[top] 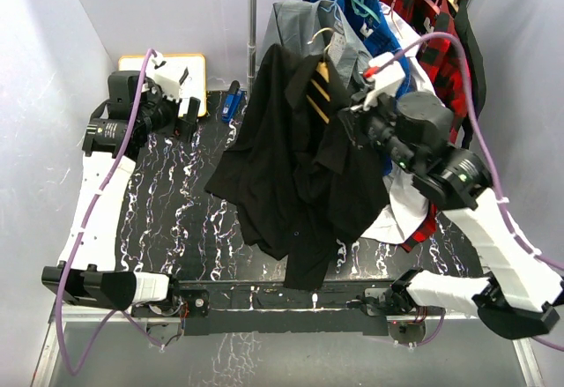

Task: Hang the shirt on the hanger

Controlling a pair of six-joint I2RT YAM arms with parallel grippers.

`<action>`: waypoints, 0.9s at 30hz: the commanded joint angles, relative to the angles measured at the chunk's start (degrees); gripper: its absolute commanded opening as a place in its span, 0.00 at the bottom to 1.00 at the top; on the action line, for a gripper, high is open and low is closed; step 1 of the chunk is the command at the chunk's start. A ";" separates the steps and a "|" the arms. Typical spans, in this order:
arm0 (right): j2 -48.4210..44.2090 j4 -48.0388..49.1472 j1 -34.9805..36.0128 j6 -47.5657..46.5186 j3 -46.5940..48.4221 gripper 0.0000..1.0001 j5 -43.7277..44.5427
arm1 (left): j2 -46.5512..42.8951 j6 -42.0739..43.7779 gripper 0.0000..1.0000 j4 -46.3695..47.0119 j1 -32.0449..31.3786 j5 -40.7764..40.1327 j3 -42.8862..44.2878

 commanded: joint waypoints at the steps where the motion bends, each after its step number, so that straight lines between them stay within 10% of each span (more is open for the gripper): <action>1: 3.46 1.10 -0.17 3.46 3.89 0.00 1.27 | -1.80 -0.25 0.89 -0.48 2.02 -2.90 -1.38; 27: 31.03 8.49 -0.78 -0.49 36.44 0.00 21.20 | -2.11 -4.67 0.88 1.35 11.82 10.54 -3.64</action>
